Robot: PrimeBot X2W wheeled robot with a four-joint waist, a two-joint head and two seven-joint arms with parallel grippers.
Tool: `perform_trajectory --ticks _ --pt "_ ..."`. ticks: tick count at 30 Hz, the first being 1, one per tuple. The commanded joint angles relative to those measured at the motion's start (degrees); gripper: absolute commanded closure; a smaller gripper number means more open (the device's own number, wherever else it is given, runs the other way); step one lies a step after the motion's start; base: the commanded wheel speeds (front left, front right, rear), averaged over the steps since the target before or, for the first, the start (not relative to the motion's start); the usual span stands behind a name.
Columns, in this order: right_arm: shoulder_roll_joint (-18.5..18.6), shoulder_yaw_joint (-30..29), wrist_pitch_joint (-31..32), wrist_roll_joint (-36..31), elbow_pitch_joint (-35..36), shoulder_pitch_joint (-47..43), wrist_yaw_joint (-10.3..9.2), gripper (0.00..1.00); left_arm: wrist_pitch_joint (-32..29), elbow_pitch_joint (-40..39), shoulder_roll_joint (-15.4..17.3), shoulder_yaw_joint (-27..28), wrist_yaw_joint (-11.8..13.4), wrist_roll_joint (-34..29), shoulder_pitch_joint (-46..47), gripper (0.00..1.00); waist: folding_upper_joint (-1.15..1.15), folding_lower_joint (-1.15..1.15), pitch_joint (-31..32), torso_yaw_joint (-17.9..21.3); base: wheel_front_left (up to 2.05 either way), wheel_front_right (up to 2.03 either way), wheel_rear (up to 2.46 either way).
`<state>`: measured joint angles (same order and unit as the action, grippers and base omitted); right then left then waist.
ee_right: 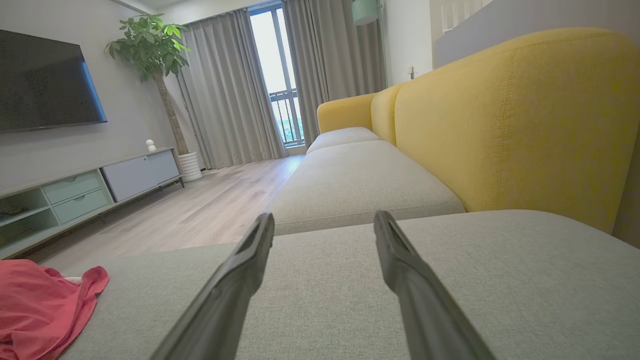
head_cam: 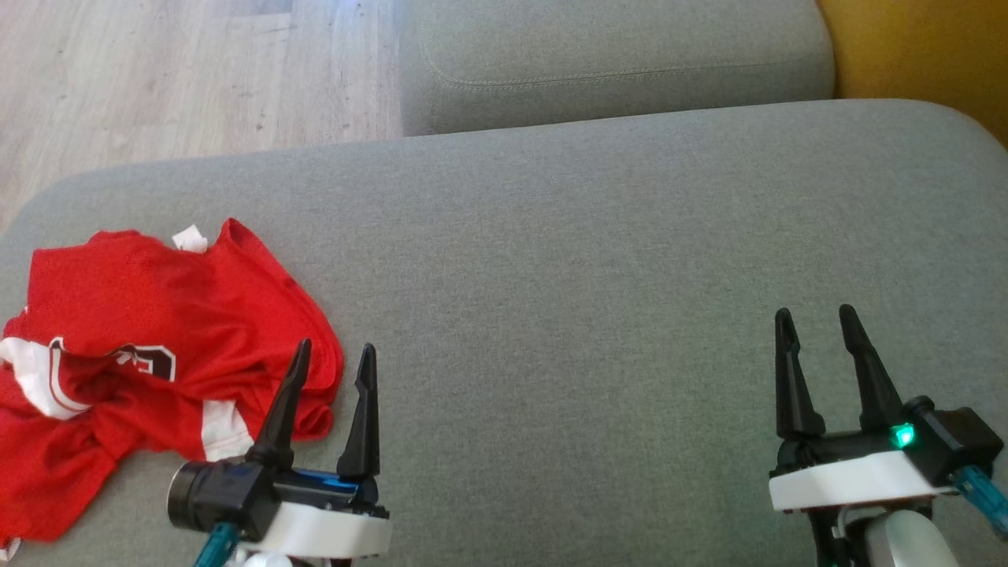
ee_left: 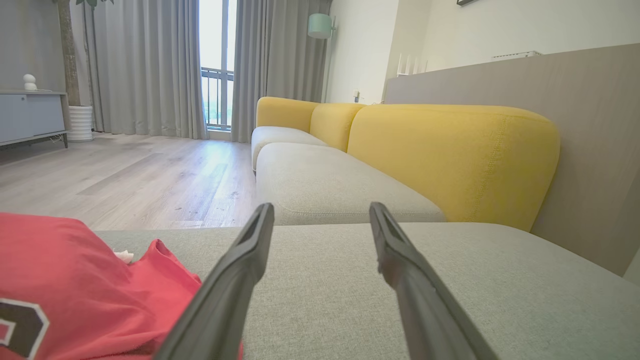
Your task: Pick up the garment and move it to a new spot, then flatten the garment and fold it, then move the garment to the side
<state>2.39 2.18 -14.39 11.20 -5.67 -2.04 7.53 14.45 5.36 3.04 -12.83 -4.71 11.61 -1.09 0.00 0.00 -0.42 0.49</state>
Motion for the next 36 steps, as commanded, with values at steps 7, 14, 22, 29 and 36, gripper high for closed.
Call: perform_trajectory --ticks 7,14,22,29,36 --pt "0.5 2.3 -0.6 1.1 1.5 1.6 -0.04 0.00 0.5 -1.4 -0.2 2.2 0.8 0.2 1.6 0.00 0.00 0.00 0.4 -2.0 0.00 0.00 0.00" --pt "0.5 5.4 -0.6 1.8 1.5 1.0 -0.04 0.00 0.5 -1.0 -0.2 2.7 1.1 -0.1 1.2 0.00 0.00 0.00 1.1 -7.1 0.00 0.00 0.00" --pt "0.5 9.5 -0.6 2.8 0.8 0.2 -0.04 0.00 0.5 -0.6 -0.2 4.3 1.5 -0.7 0.2 0.00 0.00 0.00 2.2 -13.4 0.00 0.00 0.00" --pt "0.5 13.5 -0.6 3.4 -0.3 -0.4 -0.04 0.00 0.5 -0.4 -0.2 6.2 1.2 -1.4 -0.9 0.00 0.00 0.00 3.5 -20.1 0.00 0.00 0.00" --pt "0.5 15.7 -0.6 4.3 -0.9 -0.7 -0.04 0.00 0.5 -0.5 -0.2 7.1 0.8 -2.1 -1.5 0.00 0.00 0.00 3.9 -24.6 0.00 0.00 0.00"
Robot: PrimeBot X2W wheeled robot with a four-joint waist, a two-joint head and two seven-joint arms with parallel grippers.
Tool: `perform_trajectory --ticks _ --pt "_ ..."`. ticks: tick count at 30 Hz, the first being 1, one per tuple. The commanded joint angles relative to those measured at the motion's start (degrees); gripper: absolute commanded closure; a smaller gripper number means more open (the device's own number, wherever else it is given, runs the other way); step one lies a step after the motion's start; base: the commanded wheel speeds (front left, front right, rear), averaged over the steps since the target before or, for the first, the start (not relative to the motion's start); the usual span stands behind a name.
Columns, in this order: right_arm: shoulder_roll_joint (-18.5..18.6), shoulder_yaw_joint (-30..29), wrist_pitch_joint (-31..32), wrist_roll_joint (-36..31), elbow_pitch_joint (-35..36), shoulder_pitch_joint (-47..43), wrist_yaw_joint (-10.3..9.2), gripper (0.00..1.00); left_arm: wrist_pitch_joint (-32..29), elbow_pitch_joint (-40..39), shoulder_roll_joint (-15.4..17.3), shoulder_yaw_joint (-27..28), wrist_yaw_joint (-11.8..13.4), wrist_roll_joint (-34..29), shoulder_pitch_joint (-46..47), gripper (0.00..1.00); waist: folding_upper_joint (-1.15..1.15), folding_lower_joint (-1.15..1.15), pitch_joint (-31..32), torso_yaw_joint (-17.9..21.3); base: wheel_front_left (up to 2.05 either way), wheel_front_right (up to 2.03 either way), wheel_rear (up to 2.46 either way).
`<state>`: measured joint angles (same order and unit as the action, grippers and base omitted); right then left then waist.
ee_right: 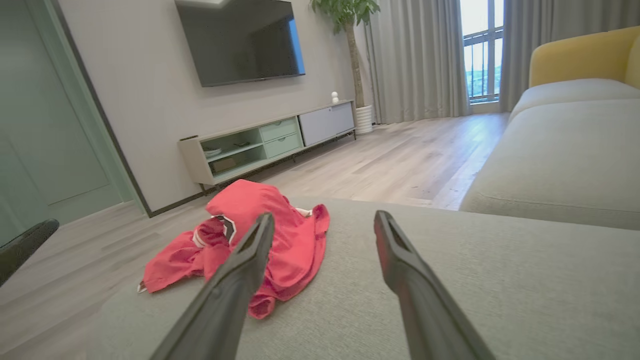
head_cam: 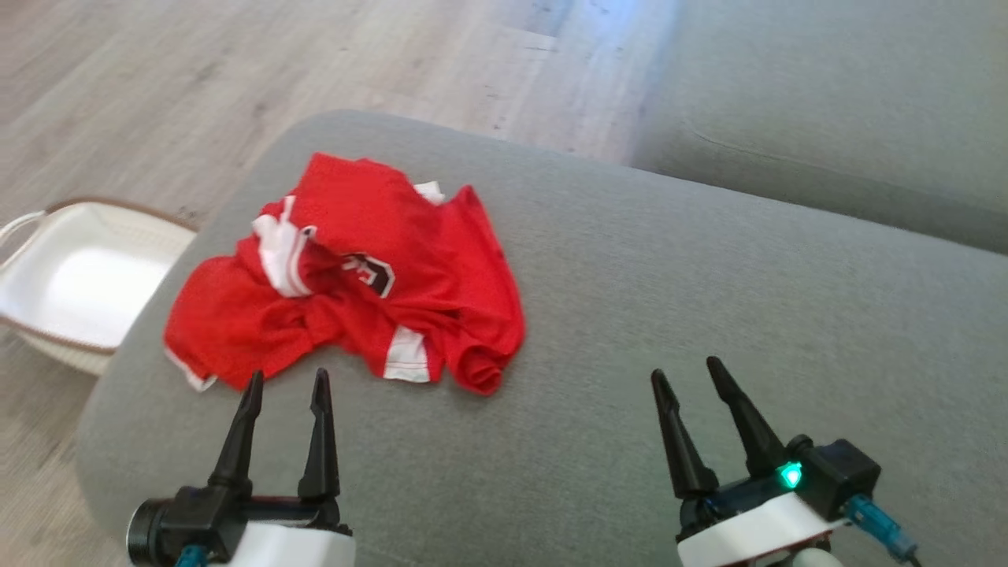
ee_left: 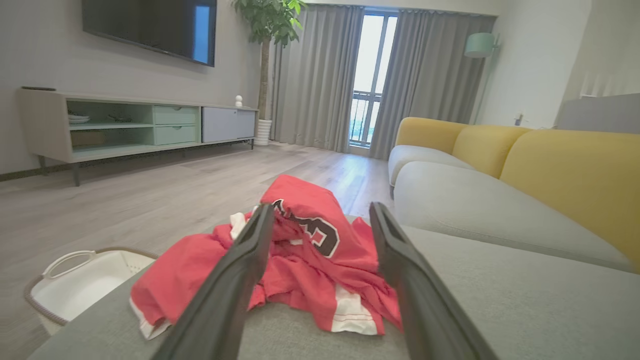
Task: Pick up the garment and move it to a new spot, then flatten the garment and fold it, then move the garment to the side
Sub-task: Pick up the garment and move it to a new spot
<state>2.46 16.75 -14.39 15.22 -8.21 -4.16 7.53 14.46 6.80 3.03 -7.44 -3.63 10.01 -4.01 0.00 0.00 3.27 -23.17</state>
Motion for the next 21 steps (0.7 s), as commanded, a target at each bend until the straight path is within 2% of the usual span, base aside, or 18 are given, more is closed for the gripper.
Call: perform_trajectory --ticks 1,7,12,17,21 --pt "0.4 1.5 -0.6 0.4 1.5 1.5 -0.04 0.00 0.5 -2.0 -0.1 1.8 -0.3 -0.5 1.4 0.00 0.00 0.00 0.3 -1.4 0.00 0.00 0.00" --pt "0.4 2.2 -0.6 0.6 1.6 1.6 -0.04 0.00 0.5 -2.5 -0.1 2.5 -0.4 -0.5 1.1 0.00 0.00 0.00 0.1 -3.0 0.00 0.00 0.00" --pt "0.4 1.8 -0.6 0.3 2.0 2.4 -0.04 0.00 0.5 -3.5 -0.1 3.5 0.4 -0.3 1.8 0.00 0.00 0.00 -1.9 -2.8 0.00 0.00 0.00" --pt "0.4 -0.3 -0.6 -1.5 3.1 4.7 -0.04 0.00 0.5 -2.2 -0.1 6.4 1.6 1.1 5.0 0.00 0.00 0.00 -7.0 -0.8 0.00 0.00 0.00" --pt "0.4 -2.6 -0.6 -4.1 4.0 7.6 -0.04 0.00 0.5 -0.9 1.1 8.9 0.2 0.3 10.6 0.00 0.00 0.00 -12.3 1.2 0.00 0.00 0.00"
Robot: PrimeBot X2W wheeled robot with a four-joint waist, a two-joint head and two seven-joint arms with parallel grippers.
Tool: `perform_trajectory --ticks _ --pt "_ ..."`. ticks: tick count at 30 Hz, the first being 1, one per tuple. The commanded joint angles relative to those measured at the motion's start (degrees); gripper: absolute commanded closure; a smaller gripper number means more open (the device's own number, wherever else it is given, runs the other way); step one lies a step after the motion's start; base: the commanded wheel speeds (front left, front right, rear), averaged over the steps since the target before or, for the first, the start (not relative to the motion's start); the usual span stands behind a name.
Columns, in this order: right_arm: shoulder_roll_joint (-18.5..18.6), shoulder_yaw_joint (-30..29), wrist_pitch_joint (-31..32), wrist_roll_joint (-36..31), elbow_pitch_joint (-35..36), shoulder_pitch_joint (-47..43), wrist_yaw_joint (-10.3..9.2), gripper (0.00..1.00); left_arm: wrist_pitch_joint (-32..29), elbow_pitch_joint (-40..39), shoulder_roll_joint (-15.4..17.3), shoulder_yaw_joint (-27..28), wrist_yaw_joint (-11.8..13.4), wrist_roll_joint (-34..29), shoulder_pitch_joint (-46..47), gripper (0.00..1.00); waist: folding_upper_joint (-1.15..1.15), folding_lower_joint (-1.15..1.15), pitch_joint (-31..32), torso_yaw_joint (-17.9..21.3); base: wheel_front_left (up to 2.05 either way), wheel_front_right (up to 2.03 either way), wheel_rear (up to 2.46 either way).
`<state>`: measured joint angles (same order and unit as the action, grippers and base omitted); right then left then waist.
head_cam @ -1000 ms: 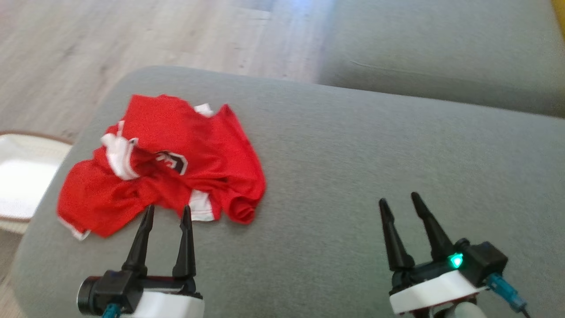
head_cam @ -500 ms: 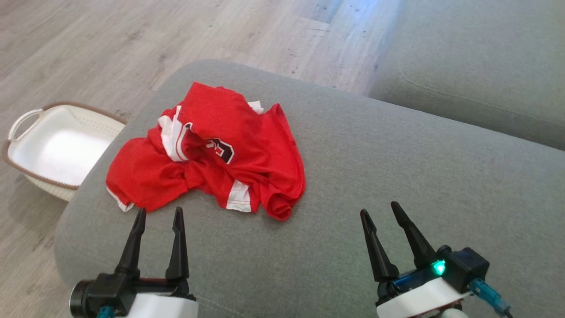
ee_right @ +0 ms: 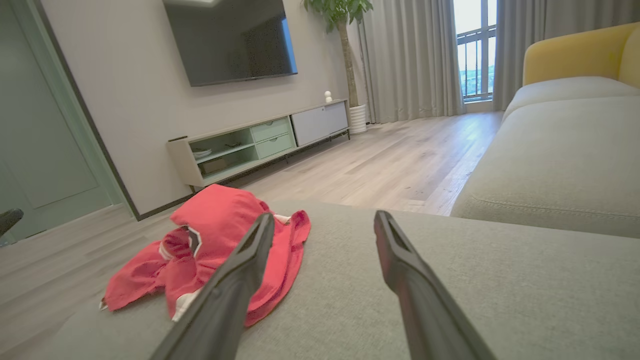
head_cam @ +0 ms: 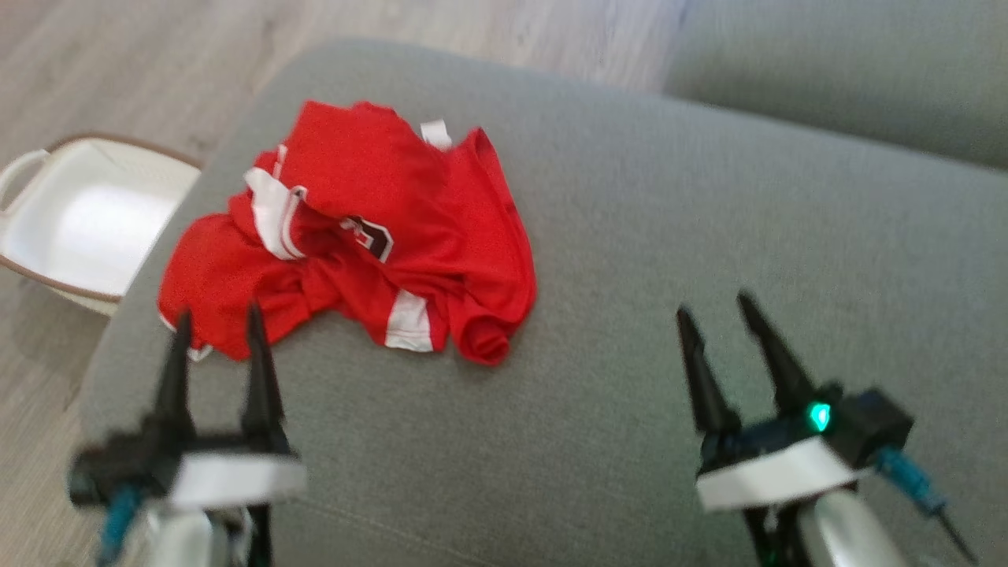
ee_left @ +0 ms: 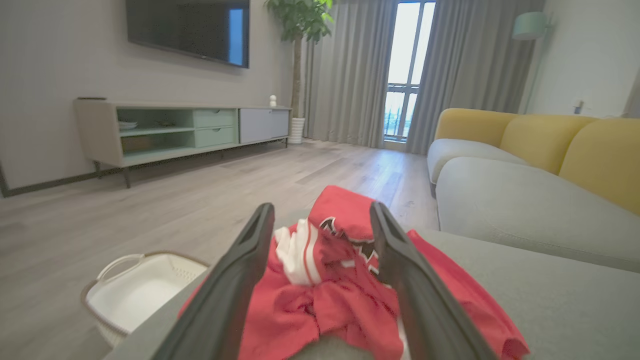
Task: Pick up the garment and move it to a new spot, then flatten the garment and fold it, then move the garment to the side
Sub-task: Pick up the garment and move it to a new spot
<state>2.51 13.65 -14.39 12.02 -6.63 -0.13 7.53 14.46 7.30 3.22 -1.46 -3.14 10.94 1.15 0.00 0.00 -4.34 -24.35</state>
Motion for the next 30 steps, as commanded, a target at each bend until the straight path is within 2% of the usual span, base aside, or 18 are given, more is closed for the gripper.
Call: perform_trajectory --ticks 1,6,7,8,11,15,19,24,28,29,30 --pt "0.4 -0.2 -0.6 -1.5 2.8 4.3 -0.04 0.00 0.5 -0.6 1.5 3.8 -0.6 -0.8 7.1 0.00 0.00 0.00 -6.1 2.9 0.00 0.00 0.00" --pt "0.4 -3.4 -0.6 -4.1 4.3 7.3 -0.04 0.00 0.5 5.7 6.8 6.6 -2.1 -1.4 17.9 0.00 0.00 0.00 -12.0 5.1 0.00 0.00 0.00" --pt "0.4 -3.8 -0.6 -4.7 4.7 7.8 -0.04 0.00 0.5 7.7 8.1 6.7 -2.4 -1.4 20.3 0.00 0.00 0.00 -13.2 5.5 0.00 0.00 0.00" --pt "0.4 -3.8 -0.6 -4.7 4.7 7.8 -0.04 0.00 0.5 7.7 8.1 6.7 -2.4 -1.4 20.3 0.00 0.00 0.00 -13.2 5.5 0.00 0.00 0.00" --pt "0.4 -4.9 -0.6 -6.2 5.6 9.0 -0.04 0.00 -2.3 14.0 12.1 5.6 -3.4 -1.2 27.6 0.00 0.00 0.00 -15.6 6.5 0.00 0.00 0.00" --pt "0.4 -6.0 -0.6 -7.3 7.0 10.1 -0.04 0.00 -9.8 22.3 17.0 1.2 -4.2 0.4 36.4 0.00 0.00 0.00 -18.2 7.5 0.00 0.00 0.00" --pt "0.4 -6.6 -0.6 -7.9 8.0 10.2 -0.04 0.00 -18.2 29.6 20.5 -6.3 -4.3 4.5 42.4 0.00 0.00 0.00 -19.4 8.2 0.00 0.00 0.00" --pt "0.4 -6.8 -0.6 -8.7 8.4 10.0 -0.04 0.00 -25.6 35.8 23.0 -13.5 -4.3 12.1 46.5 0.00 0.00 0.00 -20.2 9.0 0.00 0.00 0.00" --pt "0.4 -6.6 -0.6 -8.9 8.5 9.9 -0.04 0.00 -27.1 39.0 24.4 -16.9 -4.3 16.9 48.4 0.00 0.00 0.00 -20.4 9.5 0.00 0.00 0.00" --pt "0.4 -6.5 -0.6 -8.9 8.4 9.9 -0.04 0.00 -26.5 39.5 24.6 -17.3 -4.3 17.9 48.8 0.58 0.00 0.00 -20.4 9.6 0.00 0.00 0.00" --pt "0.4 -6.5 -0.6 -8.9 8.3 9.9 -0.04 0.00 -25.8 39.9 24.8 -17.6 -4.3 18.6 49.2 1.00 0.00 0.00 -20.3 9.7 0.00 0.00 0.00"
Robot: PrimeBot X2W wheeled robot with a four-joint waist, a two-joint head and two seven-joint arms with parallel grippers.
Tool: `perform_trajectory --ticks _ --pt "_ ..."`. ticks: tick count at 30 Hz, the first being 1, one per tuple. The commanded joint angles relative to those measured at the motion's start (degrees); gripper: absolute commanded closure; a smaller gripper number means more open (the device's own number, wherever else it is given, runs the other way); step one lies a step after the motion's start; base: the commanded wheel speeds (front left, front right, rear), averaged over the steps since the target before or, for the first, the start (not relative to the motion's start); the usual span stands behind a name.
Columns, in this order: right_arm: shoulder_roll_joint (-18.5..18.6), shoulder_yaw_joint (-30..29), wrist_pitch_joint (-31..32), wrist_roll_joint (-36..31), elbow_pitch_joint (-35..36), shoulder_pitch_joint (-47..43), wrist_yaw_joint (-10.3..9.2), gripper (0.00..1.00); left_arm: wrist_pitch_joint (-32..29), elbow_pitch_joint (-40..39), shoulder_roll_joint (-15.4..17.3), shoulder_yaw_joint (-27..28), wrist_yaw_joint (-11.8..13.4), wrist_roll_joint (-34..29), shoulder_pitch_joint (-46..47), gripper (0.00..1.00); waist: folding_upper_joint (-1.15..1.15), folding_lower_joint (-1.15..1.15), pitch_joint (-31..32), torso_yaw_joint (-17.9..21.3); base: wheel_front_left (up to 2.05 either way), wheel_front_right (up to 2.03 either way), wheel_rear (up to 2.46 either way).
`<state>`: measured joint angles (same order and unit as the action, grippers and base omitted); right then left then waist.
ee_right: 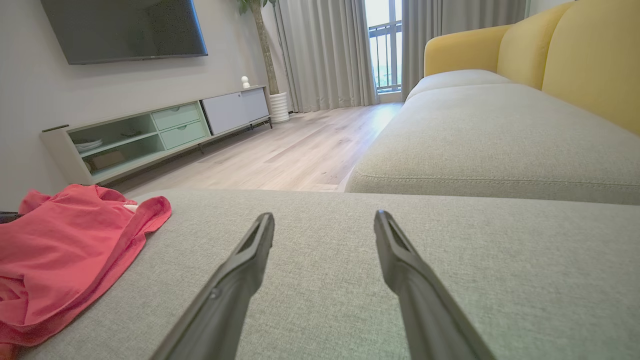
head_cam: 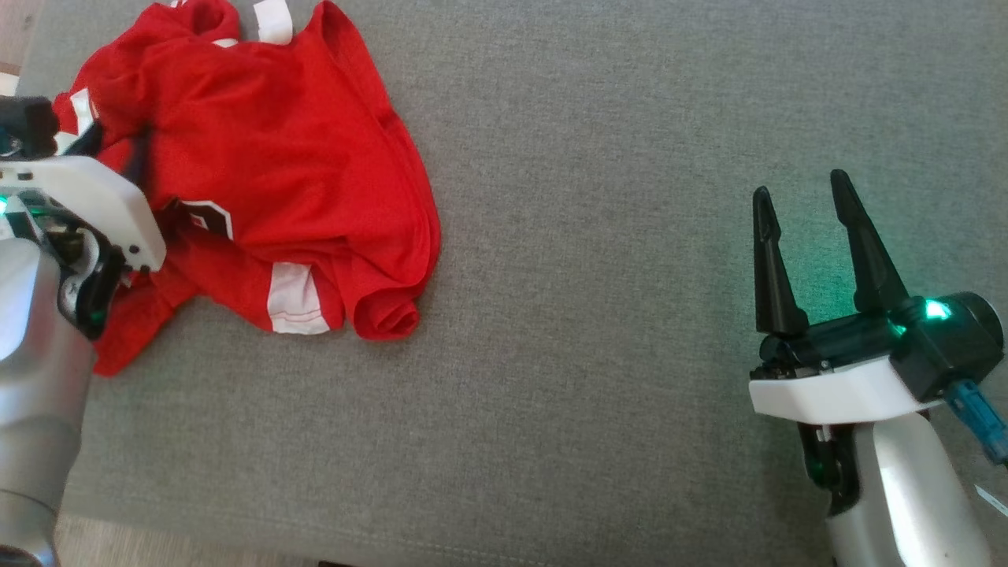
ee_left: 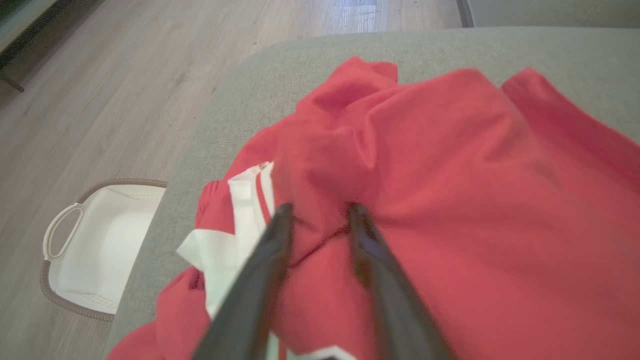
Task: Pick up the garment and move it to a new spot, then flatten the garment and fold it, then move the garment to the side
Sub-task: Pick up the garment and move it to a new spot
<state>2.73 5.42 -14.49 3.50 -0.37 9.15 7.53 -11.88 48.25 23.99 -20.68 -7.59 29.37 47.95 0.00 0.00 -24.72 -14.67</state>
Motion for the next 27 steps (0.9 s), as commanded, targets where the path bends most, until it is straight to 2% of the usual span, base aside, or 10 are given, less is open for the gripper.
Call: perform_trajectory --ticks 1,10,16,21,27 --pt "0.1 1.8 -0.5 -0.2 2.0 0.5 -0.04 0.00 1.3 -0.7 4.1 1.1 0.1 0.7 2.6 1.00 0.00 0.00 0.3 0.1 0.00 0.00 0.00" --pt "0.1 2.3 -0.5 2.2 0.3 0.0 -0.04 0.00 15.3 -0.4 6.1 -0.9 0.1 0.0 5.0 1.00 0.00 0.00 5.2 0.8 0.00 0.00 0.00" --pt "0.1 2.2 -0.5 5.0 -0.5 -0.8 -0.04 0.00 24.1 -5.7 7.0 -2.6 0.3 -3.4 6.5 1.00 0.00 0.00 10.1 1.7 0.00 0.00 0.00" --pt "0.1 2.6 -0.5 7.0 -1.1 -1.6 -0.04 0.00 25.9 -14.1 7.0 -3.3 1.8 -5.8 6.9 1.00 0.00 0.00 13.6 2.9 0.00 0.00 0.00" --pt "0.1 2.7 -0.5 8.9 -1.1 -2.0 -0.04 0.00 25.0 -24.2 7.0 -4.8 3.0 -7.4 6.4 1.00 0.00 0.00 15.9 4.7 0.00 0.00 0.00"
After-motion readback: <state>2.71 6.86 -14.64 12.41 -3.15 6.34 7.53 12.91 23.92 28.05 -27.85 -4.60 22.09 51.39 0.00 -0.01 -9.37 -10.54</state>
